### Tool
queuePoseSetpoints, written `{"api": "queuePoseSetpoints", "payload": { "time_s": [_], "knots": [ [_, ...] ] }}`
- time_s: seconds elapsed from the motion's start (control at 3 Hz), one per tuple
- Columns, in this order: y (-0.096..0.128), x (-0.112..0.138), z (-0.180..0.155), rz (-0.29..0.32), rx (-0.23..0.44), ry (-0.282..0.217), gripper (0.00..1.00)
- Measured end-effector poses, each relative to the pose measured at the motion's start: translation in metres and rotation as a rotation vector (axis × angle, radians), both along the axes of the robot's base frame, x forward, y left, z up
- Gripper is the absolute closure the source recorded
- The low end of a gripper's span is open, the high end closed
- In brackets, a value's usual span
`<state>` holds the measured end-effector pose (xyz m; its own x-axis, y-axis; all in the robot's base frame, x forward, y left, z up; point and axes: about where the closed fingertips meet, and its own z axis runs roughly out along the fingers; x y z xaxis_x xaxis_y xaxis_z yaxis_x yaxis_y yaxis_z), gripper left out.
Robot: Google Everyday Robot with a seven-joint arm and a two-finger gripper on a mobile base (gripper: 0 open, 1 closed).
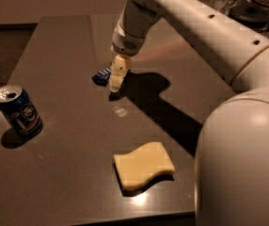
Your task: Move rxbar blueberry near sponge
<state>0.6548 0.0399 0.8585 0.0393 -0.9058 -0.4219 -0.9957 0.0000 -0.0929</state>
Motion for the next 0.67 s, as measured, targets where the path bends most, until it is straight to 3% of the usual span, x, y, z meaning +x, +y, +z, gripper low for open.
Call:
{"api": "queuePoseSetpoints", "payload": {
  "time_s": [0.33, 0.67],
  "knots": [
    [0.0099, 0.0043, -0.0092, 0.011, -0.019, 0.031, 0.15],
    [0.0108, 0.0053, -0.0135, 0.014, -0.028, 0.054, 0.39]
  ]
}}
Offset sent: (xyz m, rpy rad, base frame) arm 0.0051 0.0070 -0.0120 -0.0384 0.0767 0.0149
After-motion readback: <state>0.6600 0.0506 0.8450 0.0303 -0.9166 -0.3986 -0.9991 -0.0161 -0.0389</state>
